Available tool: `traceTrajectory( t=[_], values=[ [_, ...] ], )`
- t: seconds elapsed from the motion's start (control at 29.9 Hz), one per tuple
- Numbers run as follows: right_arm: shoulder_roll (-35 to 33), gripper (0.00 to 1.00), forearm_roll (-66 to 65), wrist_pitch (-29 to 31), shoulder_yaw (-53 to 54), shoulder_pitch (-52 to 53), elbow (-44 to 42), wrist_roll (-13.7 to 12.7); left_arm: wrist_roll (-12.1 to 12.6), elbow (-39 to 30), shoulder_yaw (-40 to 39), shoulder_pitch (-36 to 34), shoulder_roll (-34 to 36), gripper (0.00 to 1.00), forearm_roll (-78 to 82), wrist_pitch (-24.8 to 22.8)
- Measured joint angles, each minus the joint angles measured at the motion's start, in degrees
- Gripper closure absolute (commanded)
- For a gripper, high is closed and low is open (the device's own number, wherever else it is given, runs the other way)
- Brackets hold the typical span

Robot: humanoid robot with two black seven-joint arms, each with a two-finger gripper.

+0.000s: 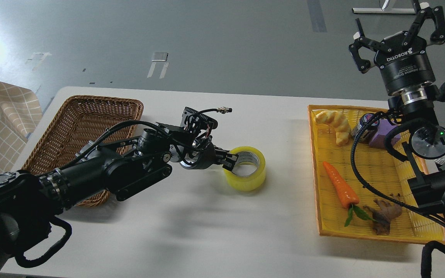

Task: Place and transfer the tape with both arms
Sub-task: 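Grasp the tape roll's rim with the left gripper, then lift the tape roll with the left gripper and move it over the basket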

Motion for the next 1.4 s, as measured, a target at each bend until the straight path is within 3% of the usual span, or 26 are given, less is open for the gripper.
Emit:
traceTrajectory(
  t=[0.37, 0.67, 0.87, 1.4],
  values=[
    [0.33, 0.00, 0.00, 0.00, 0.30, 0.18, 0.09, 0.00, -1.82, -0.50, -0.40, -8.95, 6.43, 1.00, -5.42, 0.00],
    [0.27, 0.00, 0.00, 0.00, 0.27, 0.52, 0.09, 0.00, -4.50, -1.60, -0.20, -12.91, 18.87, 1.00, -7.82, 0.00],
    [0.20, 0.00, 0.00, 0.00, 0.22, 0.50, 0.08, -0.10, -7.22, -1.62, -0.20, -13.16, 27.17, 1.00, -7.81, 0.00],
    [0.34, 0.00, 0.00, 0.00, 0.07, 0.00, -0.10, -0.04, -8.69, -1.45, 6.47, -8.44, 40.83, 1.00, -7.50, 0.00]
  ],
)
